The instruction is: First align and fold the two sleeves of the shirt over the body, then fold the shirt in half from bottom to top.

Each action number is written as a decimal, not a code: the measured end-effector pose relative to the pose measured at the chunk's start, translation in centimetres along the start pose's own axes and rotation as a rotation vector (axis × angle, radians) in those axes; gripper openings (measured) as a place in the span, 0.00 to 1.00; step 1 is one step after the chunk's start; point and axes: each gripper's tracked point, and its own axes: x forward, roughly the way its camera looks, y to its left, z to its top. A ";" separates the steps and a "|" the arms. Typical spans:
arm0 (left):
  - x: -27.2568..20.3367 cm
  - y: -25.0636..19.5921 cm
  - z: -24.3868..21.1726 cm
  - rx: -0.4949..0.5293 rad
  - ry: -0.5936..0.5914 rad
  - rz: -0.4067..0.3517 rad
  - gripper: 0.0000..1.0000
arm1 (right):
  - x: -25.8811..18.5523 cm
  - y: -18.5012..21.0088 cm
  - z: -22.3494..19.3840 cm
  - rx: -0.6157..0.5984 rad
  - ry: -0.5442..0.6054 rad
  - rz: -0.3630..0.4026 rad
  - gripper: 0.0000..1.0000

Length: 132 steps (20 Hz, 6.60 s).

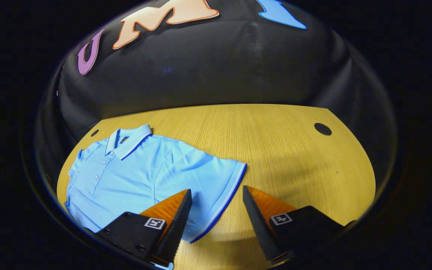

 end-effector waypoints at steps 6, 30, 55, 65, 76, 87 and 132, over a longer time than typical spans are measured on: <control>-0.1 -0.1 0.0 0.003 -0.002 -0.002 0.94 | 0.0 0.8 0.1 -0.026 -0.037 0.029 0.45; -0.7 1.2 1.5 0.004 -0.040 0.025 0.94 | -6.5 16.9 4.2 0.247 -0.184 0.658 0.02; 7.5 12.3 -3.4 0.068 0.267 0.114 0.94 | -17.5 9.8 1.0 0.065 -0.416 0.426 0.98; 14.4 16.5 -5.6 0.091 0.440 0.147 0.94 | -23.5 3.9 -1.4 0.168 -0.557 0.262 0.97; 15.2 17.4 -7.8 0.108 0.508 0.166 0.93 | -23.8 2.0 -2.9 0.231 -0.542 0.227 0.97; 16.4 14.7 -8.2 0.069 0.519 0.123 0.02 | -24.8 2.5 -4.2 0.217 -0.542 0.226 0.97; -7.6 -6.3 -6.2 0.119 0.240 -0.295 0.87 | -29.8 7.2 -13.4 0.147 -0.514 0.314 0.97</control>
